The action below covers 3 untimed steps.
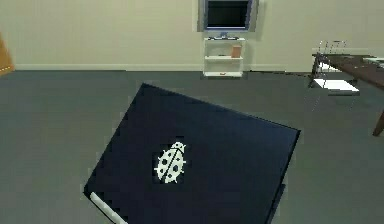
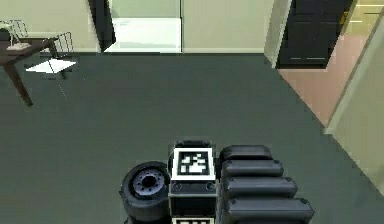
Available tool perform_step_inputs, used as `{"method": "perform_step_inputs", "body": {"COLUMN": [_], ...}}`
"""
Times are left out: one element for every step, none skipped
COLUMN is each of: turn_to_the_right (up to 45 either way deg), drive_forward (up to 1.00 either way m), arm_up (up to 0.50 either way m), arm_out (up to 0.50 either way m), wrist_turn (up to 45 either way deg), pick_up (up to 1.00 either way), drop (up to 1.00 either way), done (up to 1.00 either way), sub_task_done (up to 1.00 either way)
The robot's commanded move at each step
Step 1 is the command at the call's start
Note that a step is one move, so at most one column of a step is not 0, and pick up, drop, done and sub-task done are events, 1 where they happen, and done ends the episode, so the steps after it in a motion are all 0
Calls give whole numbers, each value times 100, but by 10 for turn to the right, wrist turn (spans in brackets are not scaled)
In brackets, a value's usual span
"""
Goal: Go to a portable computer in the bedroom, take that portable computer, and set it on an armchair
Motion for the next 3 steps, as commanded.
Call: {"method": "perform_step_inputs", "body": {"turn_to_the_right": [-450, -240, -30], "drive_forward": [0, 0, 0], "arm_up": [0, 0, 0], "arm_out": [0, 0, 0], "wrist_turn": [0, 0, 0], "pick_up": [0, 0, 0], "drop": [0, 0, 0], "done": [0, 0, 0], "sub_task_done": [0, 0, 0]}}
